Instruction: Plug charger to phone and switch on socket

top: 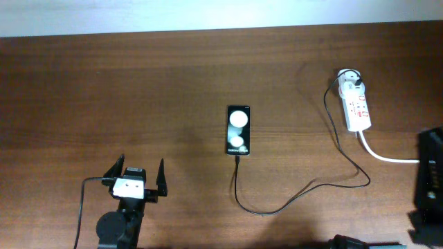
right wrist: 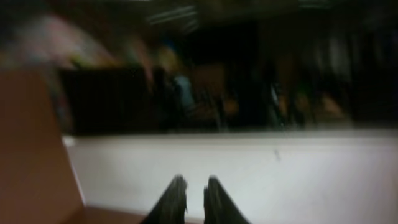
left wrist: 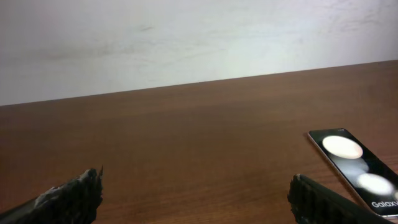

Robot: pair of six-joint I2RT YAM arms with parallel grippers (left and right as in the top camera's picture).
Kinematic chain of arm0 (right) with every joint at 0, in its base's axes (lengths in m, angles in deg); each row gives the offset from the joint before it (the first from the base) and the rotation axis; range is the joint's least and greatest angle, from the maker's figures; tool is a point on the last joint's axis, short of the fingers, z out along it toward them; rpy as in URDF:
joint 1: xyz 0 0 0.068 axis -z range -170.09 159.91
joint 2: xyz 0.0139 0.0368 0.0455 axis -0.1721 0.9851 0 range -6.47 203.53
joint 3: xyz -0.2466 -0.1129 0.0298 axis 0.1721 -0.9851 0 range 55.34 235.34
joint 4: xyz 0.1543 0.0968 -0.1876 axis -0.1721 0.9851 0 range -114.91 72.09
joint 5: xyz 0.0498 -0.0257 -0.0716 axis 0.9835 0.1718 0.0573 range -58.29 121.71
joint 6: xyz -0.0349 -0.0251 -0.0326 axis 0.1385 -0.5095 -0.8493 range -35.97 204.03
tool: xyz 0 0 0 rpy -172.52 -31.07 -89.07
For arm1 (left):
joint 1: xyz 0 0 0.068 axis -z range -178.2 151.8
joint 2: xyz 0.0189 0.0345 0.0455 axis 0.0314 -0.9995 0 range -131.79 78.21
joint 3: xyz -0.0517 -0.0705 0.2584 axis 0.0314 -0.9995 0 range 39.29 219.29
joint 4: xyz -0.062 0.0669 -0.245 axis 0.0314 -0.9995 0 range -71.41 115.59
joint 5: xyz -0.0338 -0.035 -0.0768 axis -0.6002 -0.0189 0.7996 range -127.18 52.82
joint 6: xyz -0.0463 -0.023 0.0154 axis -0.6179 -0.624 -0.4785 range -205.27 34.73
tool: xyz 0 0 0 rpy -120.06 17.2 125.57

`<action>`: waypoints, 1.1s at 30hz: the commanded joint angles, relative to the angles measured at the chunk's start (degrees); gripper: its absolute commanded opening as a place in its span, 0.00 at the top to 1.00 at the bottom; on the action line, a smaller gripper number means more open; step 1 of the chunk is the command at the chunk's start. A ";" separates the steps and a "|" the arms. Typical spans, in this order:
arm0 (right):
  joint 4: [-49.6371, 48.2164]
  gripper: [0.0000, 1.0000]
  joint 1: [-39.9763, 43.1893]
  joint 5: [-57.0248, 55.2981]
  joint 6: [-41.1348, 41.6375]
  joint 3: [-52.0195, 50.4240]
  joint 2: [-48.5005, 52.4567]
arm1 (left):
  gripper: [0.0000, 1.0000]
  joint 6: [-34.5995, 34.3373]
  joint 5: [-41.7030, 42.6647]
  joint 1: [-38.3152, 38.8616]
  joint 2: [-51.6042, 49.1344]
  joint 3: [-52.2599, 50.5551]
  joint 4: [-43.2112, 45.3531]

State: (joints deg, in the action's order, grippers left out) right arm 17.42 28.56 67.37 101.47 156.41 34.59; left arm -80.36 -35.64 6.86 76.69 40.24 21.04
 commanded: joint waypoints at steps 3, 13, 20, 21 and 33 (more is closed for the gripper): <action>-19.98 0.87 -0.59 5.09 4.31 0.17 -0.20 | 0.01 -0.55 0.22 -0.24 0.13 -0.46 0.00; -16.55 0.41 -8.04 4.61 -3.93 -8.94 -13.14 | 0.01 -0.55 0.22 -0.24 0.13 -0.46 -0.02; -22.49 0.17 -8.20 4.63 -9.07 -14.67 -28.06 | 0.01 -0.55 0.22 -0.24 0.13 -0.46 0.00; -22.51 0.07 -8.20 4.61 -9.07 -14.67 -28.26 | 0.01 -0.55 0.22 -0.24 0.13 -0.46 0.00; -26.36 0.01 -19.32 -7.45 -9.07 -31.93 -40.74 | 0.01 -0.55 0.22 -0.24 0.13 -0.46 0.00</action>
State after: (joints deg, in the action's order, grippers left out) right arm -8.70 12.52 64.62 92.39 126.08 -5.96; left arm -80.34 -35.64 6.86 76.61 40.24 20.97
